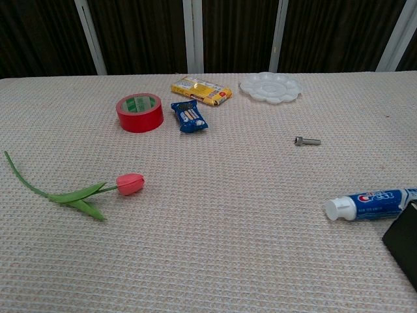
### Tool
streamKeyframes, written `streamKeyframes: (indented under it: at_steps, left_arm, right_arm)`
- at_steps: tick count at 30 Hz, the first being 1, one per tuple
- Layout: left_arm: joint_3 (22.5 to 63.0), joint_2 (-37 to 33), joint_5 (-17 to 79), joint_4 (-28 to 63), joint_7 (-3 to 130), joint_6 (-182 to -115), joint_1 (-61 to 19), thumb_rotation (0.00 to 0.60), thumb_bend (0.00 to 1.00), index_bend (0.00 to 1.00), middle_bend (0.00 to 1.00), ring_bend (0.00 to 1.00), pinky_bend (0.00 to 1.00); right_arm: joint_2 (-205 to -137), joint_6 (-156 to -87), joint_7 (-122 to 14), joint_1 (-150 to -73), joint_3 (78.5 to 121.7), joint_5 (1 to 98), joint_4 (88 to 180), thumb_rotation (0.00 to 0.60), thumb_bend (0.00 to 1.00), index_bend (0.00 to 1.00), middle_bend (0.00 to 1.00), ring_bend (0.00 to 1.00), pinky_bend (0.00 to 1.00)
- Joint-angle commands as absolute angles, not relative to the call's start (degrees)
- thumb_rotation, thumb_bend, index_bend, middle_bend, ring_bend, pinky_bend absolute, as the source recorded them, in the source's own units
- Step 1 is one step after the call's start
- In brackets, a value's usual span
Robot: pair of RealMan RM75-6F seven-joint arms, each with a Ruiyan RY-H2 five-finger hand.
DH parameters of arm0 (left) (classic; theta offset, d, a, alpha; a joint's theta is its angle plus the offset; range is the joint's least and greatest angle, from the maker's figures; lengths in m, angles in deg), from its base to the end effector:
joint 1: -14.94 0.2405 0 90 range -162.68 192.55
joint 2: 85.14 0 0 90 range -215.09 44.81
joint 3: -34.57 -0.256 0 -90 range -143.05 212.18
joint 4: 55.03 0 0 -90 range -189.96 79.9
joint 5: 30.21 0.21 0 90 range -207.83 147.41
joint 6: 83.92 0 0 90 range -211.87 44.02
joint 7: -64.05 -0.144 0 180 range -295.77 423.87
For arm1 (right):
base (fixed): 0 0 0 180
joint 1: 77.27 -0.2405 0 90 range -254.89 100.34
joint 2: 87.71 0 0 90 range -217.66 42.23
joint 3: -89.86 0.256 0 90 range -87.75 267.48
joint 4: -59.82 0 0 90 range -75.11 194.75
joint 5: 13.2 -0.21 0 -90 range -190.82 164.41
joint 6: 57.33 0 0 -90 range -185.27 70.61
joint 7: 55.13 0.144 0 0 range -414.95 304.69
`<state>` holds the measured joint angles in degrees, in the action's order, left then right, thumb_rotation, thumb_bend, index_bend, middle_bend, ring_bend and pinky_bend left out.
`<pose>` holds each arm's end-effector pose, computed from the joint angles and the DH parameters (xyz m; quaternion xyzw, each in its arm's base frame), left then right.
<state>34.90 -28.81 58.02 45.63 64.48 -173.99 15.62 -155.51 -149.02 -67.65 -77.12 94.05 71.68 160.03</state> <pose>-0.3004 0.1416 0.1917 -0.5756 -0.3996 -0.3851 0.6006 -0.2886 -0.1572 0.1488 0.5482 -0.3770 0.3875 0.6381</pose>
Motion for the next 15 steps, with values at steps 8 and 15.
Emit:
streamKeyframes:
  at_steps: [8,15]
  left_arm:
    - [34.6,-28.8,59.1,45.6,64.3,-174.4,15.7,0.600,0.24,0.11,0.00,0.00,0.00]
    - [35.0,-28.3,59.3,45.2,64.2,-175.6,16.0,0.600,0.24,0.11,0.00,0.00,0.00]
  right_arm:
    - [-155.5,-148.4,-67.7,-77.2,93.9,71.7,160.1,0.600,0.22,0.07,0.02,0.04,0.03]
    - [-155.0,-147.5,-66.2,-77.2,93.7,71.3,160.6,0.600,0.22,0.07,0.02,0.04,0.03]
